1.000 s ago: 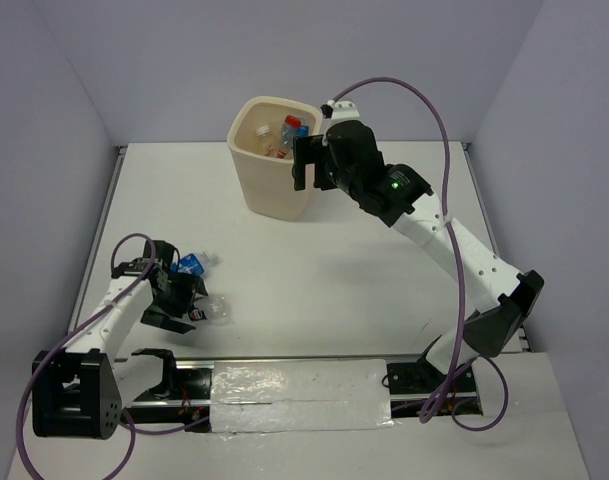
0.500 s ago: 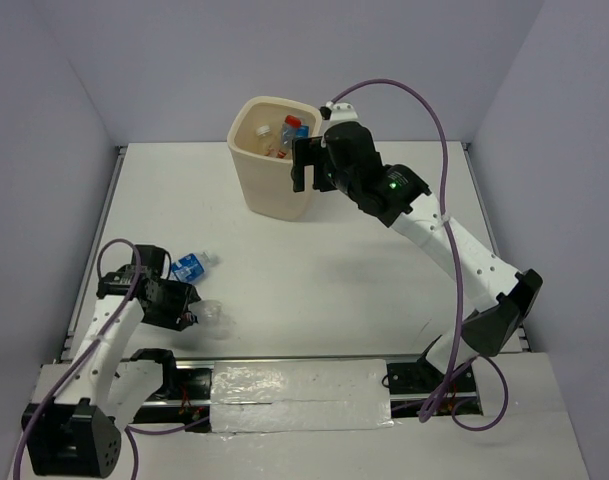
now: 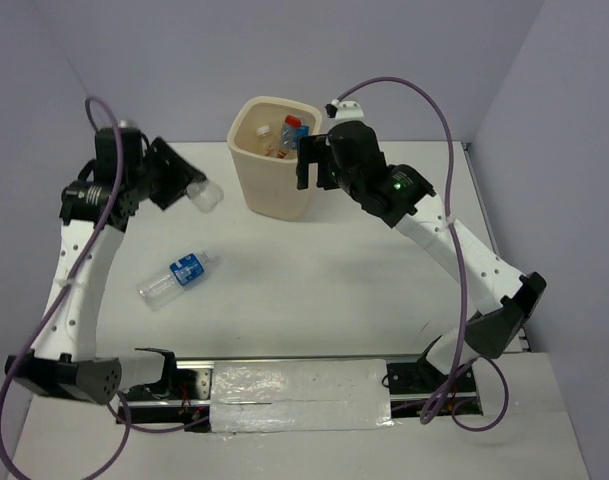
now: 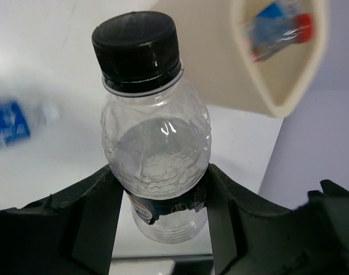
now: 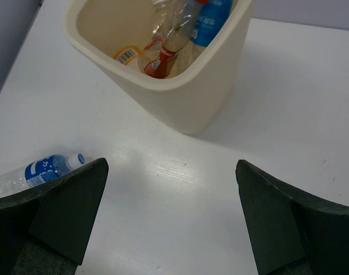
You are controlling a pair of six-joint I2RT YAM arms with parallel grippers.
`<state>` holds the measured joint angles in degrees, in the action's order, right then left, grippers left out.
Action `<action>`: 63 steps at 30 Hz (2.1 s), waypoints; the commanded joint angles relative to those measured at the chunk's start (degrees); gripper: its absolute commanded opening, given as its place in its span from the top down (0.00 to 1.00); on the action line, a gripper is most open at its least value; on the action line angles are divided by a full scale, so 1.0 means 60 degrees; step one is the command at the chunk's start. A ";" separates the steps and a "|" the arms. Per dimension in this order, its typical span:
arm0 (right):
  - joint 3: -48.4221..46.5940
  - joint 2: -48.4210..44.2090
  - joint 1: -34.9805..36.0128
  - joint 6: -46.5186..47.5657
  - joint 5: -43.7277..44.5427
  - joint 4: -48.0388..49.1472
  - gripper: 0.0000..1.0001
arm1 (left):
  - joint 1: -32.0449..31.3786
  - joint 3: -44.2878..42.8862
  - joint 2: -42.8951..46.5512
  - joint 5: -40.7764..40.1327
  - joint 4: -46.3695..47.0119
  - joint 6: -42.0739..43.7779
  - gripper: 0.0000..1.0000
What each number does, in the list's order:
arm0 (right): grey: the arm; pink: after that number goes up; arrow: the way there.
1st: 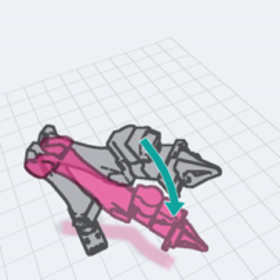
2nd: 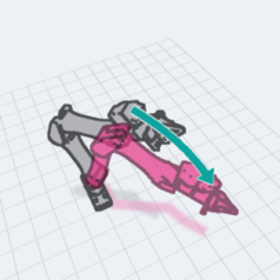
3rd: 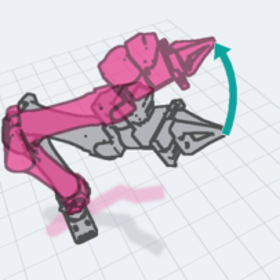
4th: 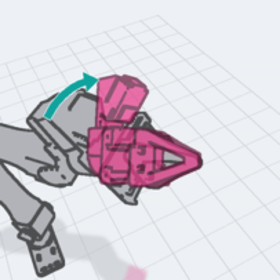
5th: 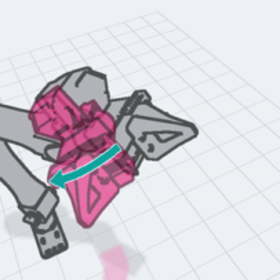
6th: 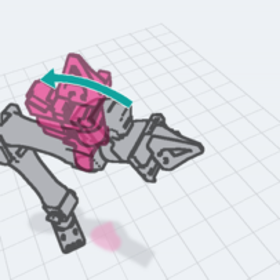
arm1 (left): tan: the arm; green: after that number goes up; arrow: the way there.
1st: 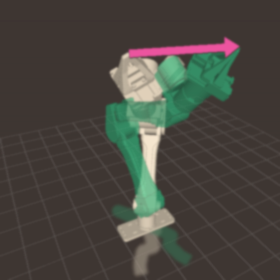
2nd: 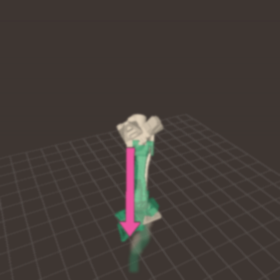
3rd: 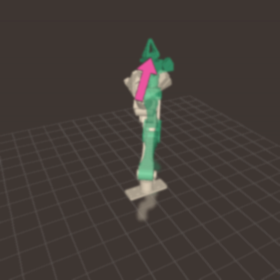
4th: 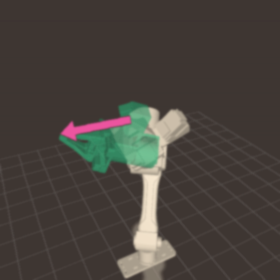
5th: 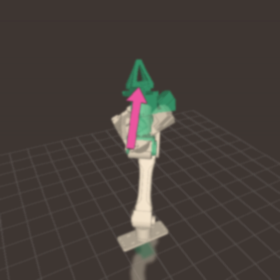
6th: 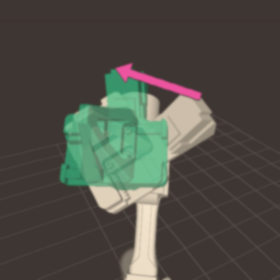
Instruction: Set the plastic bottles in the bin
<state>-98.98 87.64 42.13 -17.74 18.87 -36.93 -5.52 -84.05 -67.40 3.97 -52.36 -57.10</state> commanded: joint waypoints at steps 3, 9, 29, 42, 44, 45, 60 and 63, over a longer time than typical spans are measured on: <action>0.0017 -0.1552 0.0054 0.0070 0.1028 0.0091 0.00 | -0.0442 -0.3915 -0.2381 -0.0327 0.1154 0.3959 0.51; 0.0485 -0.2606 0.0010 -0.0046 0.1906 -0.0612 0.00 | -0.1042 -0.8694 -0.5930 -0.0382 0.0536 0.4974 0.50; 0.1189 -0.3210 -0.0034 -0.0530 0.2084 -0.1902 0.00 | -0.2171 -0.8624 -0.8398 -0.0543 0.3350 0.4931 0.24; 0.1145 -0.2946 -0.0034 -0.0427 0.1733 -0.1448 0.00 | -0.2552 -0.7049 -0.5412 -0.4620 0.1286 0.5694 0.01; 0.1305 -0.3004 -0.0034 -0.0442 0.1689 -0.1346 0.00 | -0.2537 -0.6109 -0.4448 -0.5520 0.0718 0.5461 0.01; 0.1379 -0.3019 -0.0034 -0.0442 0.1659 -0.1244 0.00 | -0.2523 -0.5089 -0.4137 -0.5916 0.0453 0.5372 0.03; 0.1848 -0.3062 -0.0020 -0.0691 0.0927 -0.0731 0.00 | -0.2537 0.2185 -0.2580 -0.7093 -0.2291 0.2309 0.00; 0.1892 -0.3092 -0.0034 -0.0677 0.0839 -0.0774 0.00 | -0.2537 0.2158 -0.3179 -0.7295 -0.2113 0.2675 0.01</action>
<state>-88.09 70.00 42.06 -21.37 24.73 -43.90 -20.58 -69.78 -85.17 -36.51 -65.60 -39.48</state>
